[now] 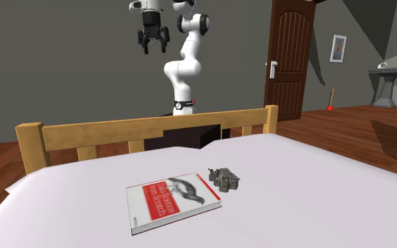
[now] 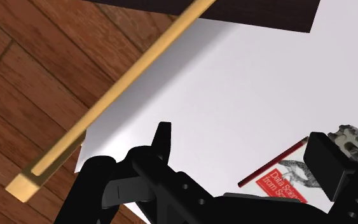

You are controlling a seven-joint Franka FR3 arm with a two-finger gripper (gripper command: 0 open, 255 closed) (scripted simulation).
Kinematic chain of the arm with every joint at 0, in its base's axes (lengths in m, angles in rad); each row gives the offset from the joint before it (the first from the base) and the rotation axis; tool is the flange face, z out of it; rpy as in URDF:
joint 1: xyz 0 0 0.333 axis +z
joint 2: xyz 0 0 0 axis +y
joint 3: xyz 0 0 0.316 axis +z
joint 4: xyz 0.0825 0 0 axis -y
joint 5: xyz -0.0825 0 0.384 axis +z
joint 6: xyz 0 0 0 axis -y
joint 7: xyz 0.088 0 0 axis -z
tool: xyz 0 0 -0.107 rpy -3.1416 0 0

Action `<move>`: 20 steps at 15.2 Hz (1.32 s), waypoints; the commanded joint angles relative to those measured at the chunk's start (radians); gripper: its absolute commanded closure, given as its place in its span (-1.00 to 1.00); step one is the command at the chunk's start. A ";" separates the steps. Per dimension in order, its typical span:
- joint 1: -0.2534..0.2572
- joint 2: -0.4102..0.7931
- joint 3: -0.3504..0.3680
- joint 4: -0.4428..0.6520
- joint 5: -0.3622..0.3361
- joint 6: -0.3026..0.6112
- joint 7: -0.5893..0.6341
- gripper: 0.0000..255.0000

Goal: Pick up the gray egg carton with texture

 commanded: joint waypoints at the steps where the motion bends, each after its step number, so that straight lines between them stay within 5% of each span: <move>1: 0.012 0.036 0.021 -0.025 0.020 0.061 0.015 -1.00; 10: 0.063 0.271 0.120 -0.057 0.087 0.324 0.077 -1.00; 20: 0.108 0.615 0.218 0.029 0.091 0.581 0.159 -1.00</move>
